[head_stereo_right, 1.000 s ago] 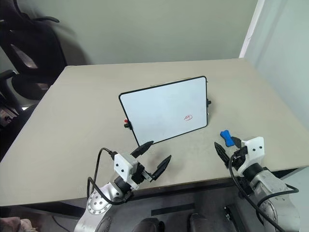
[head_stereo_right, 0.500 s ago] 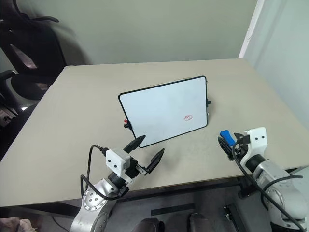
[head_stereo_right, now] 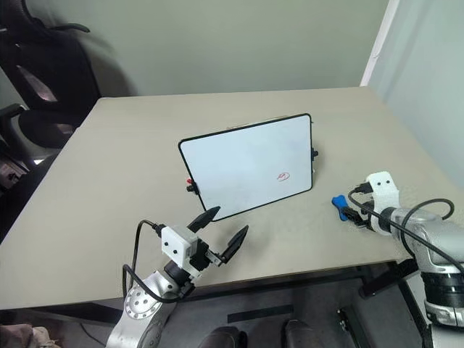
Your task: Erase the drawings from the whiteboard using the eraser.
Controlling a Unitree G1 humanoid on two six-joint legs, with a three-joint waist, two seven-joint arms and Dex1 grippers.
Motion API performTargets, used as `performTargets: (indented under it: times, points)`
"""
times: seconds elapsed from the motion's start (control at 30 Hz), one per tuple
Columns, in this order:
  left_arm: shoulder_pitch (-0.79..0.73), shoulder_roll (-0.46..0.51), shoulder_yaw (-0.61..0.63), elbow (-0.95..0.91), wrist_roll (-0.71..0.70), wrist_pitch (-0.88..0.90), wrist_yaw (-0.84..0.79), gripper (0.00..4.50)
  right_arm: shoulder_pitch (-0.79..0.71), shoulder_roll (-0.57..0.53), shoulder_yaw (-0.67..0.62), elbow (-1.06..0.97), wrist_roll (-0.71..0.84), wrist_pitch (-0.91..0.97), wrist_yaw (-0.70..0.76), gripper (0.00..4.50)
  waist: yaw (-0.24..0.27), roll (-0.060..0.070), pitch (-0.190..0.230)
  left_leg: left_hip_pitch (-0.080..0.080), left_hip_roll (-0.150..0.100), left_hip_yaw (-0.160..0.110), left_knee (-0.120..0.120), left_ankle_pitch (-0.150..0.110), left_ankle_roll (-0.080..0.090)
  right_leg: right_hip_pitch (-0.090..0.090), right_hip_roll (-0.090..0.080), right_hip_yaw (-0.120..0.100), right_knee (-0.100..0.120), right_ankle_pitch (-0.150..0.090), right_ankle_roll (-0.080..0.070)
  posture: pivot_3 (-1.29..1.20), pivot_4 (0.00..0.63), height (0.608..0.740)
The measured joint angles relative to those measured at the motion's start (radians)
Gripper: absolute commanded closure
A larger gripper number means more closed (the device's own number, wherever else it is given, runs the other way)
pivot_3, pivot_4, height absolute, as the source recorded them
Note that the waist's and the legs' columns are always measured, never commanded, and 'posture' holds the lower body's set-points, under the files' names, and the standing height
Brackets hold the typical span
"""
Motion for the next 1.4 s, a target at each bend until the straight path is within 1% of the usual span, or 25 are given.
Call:
performTargets:
  times: [0.37, 0.47, 0.5, 0.53, 0.7, 0.73, 0.97, 1.1, 1.17, 1.27, 1.4]
  points:
    - [0.024, -0.001, 0.0, -0.017, 0.0, 0.0, 0.004, 0.0, -0.115, 0.012, 0.107, 0.177, -0.073, -0.058, 0.048, 0.68, 0.001, 0.001, -0.001, 0.0, 0.0, 0.0, 0.001, 0.0, 0.001, -0.001, 0.0, 0.0, -0.001, 0.001, -0.001, 0.0, 0.15, 0.736]
    - [0.03, -0.001, 0.0, -0.018, 0.0, 0.0, 0.006, 0.0, -0.132, 0.015, 0.118, 0.223, -0.099, -0.078, 0.062, 1.25, 0.002, 0.002, -0.001, 0.0, 0.0, 0.0, 0.001, 0.0, 0.001, -0.002, 0.0, 0.0, -0.001, 0.001, -0.002, 0.0, 0.15, 0.736]
    - [0.031, -0.001, 0.0, -0.018, 0.0, 0.0, 0.008, 0.0, -0.144, 0.015, 0.13, 0.242, -0.112, -0.089, 0.068, 1.53, 0.002, 0.001, -0.001, 0.0, 0.0, 0.0, 0.001, 0.0, 0.001, -0.002, 0.0, 0.0, -0.001, 0.001, -0.002, 0.0, 0.15, 0.736]
    - [0.031, -0.002, 0.0, -0.018, 0.0, 0.0, 0.01, 0.0, -0.15, 0.015, 0.14, 0.249, -0.12, -0.1, 0.077, 1.94, 0.002, 0.001, 0.0, -0.001, 0.0, 0.0, 0.001, 0.0, 0.001, -0.001, 0.0, 0.0, -0.001, 0.001, -0.002, 0.0, 0.15, 0.736]
    - [0.031, -0.006, 0.0, -0.018, 0.0, 0.0, 0.02, 0.0, -0.168, 0.03, 0.152, 0.281, -0.142, -0.133, 0.103, 3.6, 0.002, 0.001, -0.001, 0.0, 0.0, 0.0, 0.002, 0.0, 0.001, -0.001, 0.0, 0.0, -0.001, 0.002, -0.002, 0.0, 0.15, 0.736]
    - [0.031, -0.006, 0.0, -0.018, 0.0, 0.0, 0.021, 0.0, -0.171, 0.031, 0.152, 0.285, -0.145, -0.137, 0.106, 3.82, 0.002, 0.001, -0.001, 0.0, 0.0, 0.0, 0.002, 0.0, 0.001, -0.001, 0.0, 0.0, -0.001, 0.002, -0.003, 0.0, 0.15, 0.736]
    - [0.026, -0.011, 0.0, -0.018, 0.001, -0.002, 0.023, 0.0, -0.16, 0.032, 0.152, 0.258, -0.169, -0.147, 0.117, 3.82, 0.002, 0.001, 0.001, -0.002, 0.0, 0.0, 0.002, 0.0, 0.0, -0.003, 0.0, 0.0, -0.002, 0.004, -0.006, 0.0, 0.15, 0.736]
    - [0.022, -0.014, -0.001, -0.017, 0.002, -0.002, 0.023, 0.0, -0.124, 0.024, 0.131, 0.107, -0.155, -0.111, 0.117, 3.82, 0.002, 0.003, 0.003, -0.002, 0.0, 0.0, 0.001, 0.0, 0.0, -0.004, 0.0, 0.0, -0.002, 0.005, -0.007, 0.0, 0.15, 0.736]
    - [0.018, -0.014, -0.001, -0.015, 0.002, -0.002, 0.023, 0.0, -0.124, 0.036, 0.096, -0.002, -0.125, -0.089, 0.116, 3.82, -0.001, 0.004, 0.004, -0.002, 0.0, 0.0, 0.001, 0.0, 0.0, -0.004, 0.0, 0.0, -0.002, 0.005, -0.007, 0.0, 0.15, 0.736]
    - [0.009, -0.015, -0.001, -0.009, 0.002, -0.002, 0.021, 0.0, -0.146, 0.101, 0.069, -0.149, -0.081, -0.053, 0.105, 3.82, -0.006, 0.002, 0.004, 0.0, 0.0, 0.0, 0.0, 0.0, 0.0, -0.001, 0.002, 0.0, -0.002, 0.004, -0.007, 0.0, 0.15, 0.736]
    - [-0.006, -0.014, -0.001, 0.0, 0.002, -0.003, 0.017, 0.0, -0.198, 0.196, 0.091, -0.175, -0.078, -0.036, 0.063, 3.82, -0.007, 0.004, 0.002, 0.003, 0.001, -0.001, 0.001, 0.001, 0.001, -0.004, 0.002, 0.0, -0.003, 0.004, -0.006, 0.0, 0.15, 0.736]
